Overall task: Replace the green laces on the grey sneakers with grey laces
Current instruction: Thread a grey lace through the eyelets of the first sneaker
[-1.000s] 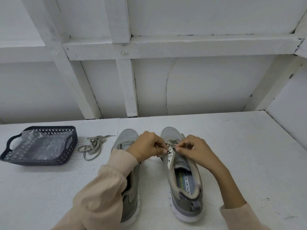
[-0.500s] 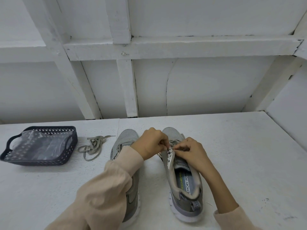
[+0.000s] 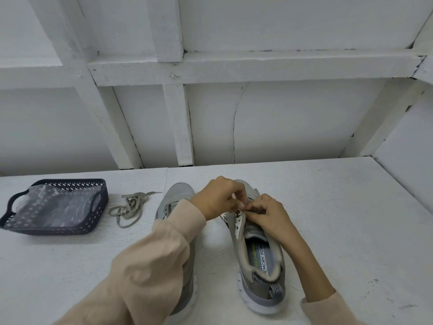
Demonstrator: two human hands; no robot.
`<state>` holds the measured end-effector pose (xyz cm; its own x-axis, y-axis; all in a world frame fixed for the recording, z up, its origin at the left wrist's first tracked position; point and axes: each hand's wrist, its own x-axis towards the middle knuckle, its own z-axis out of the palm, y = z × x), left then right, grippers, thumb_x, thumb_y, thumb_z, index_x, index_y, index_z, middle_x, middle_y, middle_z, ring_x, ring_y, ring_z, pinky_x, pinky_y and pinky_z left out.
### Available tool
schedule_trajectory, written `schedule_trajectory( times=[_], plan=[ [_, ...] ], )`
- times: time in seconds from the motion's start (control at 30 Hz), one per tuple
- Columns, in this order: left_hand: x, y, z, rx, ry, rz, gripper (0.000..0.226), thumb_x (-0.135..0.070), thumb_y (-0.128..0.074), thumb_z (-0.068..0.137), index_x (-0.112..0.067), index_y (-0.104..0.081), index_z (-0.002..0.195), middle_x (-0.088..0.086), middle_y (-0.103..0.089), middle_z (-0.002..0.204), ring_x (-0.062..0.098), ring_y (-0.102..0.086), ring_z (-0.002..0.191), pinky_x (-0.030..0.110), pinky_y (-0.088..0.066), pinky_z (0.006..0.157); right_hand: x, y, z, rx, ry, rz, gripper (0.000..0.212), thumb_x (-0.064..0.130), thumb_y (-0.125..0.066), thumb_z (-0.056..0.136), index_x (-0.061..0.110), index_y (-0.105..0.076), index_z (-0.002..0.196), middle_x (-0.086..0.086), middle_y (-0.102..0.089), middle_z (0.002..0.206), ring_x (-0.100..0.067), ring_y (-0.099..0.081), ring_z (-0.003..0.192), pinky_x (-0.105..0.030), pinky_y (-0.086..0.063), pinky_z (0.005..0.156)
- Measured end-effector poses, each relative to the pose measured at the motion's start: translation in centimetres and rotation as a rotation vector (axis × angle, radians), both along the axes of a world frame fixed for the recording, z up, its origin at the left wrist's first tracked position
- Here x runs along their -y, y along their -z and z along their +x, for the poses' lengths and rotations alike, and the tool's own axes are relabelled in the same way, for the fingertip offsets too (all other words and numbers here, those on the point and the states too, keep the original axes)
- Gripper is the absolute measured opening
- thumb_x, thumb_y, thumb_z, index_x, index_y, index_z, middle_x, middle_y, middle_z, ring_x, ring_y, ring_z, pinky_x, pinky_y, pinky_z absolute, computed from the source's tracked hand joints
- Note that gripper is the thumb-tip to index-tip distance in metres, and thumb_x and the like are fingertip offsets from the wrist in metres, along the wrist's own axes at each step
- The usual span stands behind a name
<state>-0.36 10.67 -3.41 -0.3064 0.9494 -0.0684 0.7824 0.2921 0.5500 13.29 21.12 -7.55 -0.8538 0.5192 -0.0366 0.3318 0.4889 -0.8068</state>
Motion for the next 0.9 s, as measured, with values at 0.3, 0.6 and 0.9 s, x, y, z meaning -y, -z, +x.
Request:
schedule_trajectory(
  times=[0.3,0.6,0.9],
  plan=[
    [1.2,1.4,0.6,-0.002,-0.103,-0.067,0.025,-0.057,-0.062,0.076,-0.04,-0.065,0.094,-0.014,-0.067,0.1,0.011,-0.063,0.092,0.04,-0.05,0.088,-1.0,-0.4,0.3,0.025,-0.068,-0.119,0.017,0.017,-0.068,0.086,0.026,-0.065,0.071,0.001,-0.054,0.085,-0.011,-0.051,0.078,-0.027,-0.041,0.073],
    [0.2,0.7,1.5,-0.086,-0.085,-0.104,0.026,-0.043,-0.059,0.088,-0.025,-0.072,0.101,-0.005,-0.063,0.103,0.019,-0.058,0.097,0.032,-0.045,0.079,-3.1,-3.9,0.5,0.032,-0.043,-0.105,0.008,0.018,-0.066,0.089,0.012,-0.068,0.085,0.003,-0.064,0.083,0.001,-0.056,0.056,-0.011,-0.04,0.05],
    [-0.1,1.8,2.1,-0.045,-0.174,-0.035,0.017,-0.033,-0.061,0.089,-0.021,-0.07,0.096,0.001,-0.069,0.097,0.022,-0.061,0.093,0.032,-0.045,0.076,-0.9,-2.5,1.1,0.294,-0.07,0.244,0.026,0.026,-0.075,0.07,0.029,-0.058,0.09,0.003,-0.056,0.096,-0.015,-0.055,0.081,-0.035,-0.048,0.071]
  ],
)
